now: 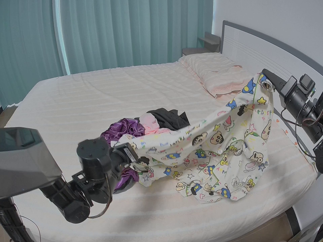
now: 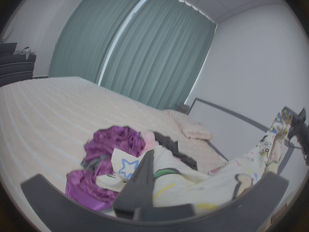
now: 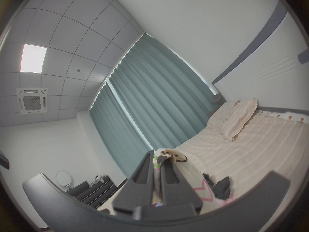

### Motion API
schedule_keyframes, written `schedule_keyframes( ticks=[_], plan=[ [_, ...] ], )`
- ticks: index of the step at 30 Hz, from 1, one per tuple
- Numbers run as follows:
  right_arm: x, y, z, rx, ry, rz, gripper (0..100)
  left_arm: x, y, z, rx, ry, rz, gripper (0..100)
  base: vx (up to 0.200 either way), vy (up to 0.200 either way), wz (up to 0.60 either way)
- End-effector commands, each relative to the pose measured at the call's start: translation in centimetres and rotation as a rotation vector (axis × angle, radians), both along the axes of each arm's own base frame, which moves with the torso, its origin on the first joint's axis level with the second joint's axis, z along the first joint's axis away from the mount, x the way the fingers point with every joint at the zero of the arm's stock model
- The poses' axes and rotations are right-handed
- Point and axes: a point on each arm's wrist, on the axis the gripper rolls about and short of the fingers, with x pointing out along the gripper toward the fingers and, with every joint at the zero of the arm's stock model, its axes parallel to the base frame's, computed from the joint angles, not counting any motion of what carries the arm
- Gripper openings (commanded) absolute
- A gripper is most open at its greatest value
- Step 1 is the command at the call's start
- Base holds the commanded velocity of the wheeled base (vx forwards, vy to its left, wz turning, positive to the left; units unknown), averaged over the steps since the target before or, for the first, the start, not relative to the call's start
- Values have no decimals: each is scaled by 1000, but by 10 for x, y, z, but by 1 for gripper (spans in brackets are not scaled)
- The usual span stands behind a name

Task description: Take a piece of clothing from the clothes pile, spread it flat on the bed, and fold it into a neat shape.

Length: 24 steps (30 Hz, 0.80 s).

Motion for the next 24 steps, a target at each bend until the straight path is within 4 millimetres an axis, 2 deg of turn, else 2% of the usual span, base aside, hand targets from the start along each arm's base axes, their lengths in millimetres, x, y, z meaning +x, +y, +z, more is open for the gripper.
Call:
schedule_keyframes(
  ticks=[1, 3, 4, 5, 7, 9, 12, 14, 19, 24],
  plan=[
    [7, -2, 41, 54, -113, -76, 0, -2, 14, 94, -98, -258, 38, 0, 0, 0, 0],
    [1, -1, 62, 76, -165, -85, 0, -9, 16, 119, -125, -300, 34, 0, 0, 0, 0],
    [1, -1, 62, 76, -165, -85, 0, -9, 16, 119, -125, -300, 34, 0, 0, 0, 0],
    [-6, -1, 72, 83, -182, -79, 0, -13, 18, 129, -133, -311, 33, 0, 0, 0, 0],
    [-18, 3, 73, 81, -169, -48, 0, -21, 22, 132, -136, -309, 27, 0, 0, 0, 0],
    [-21, 6, 67, 76, -141, -35, 0, -22, 22, 126, -127, -289, 21, 0, 0, 0, 0],
    [-25, 10, 44, 56, -70, -20, 0, -29, 24, 101, -92, -210, -1, 0, 0, 0, 0],
    [-25, 10, 34, 43, -34, -16, 0, -33, 24, 92, -101, -177, -14, 0, 0, 0, 0],
    [-34, 14, -21, 42, 186, 35, 0, -53, 26, 56, -165, -36, -91, 0, 0, 0, 0],
    [-45, 21, -48, 105, 336, 122, 0, -65, 32, 36, -200, 59, -159, 0, 0, 0, 0]
  ],
)
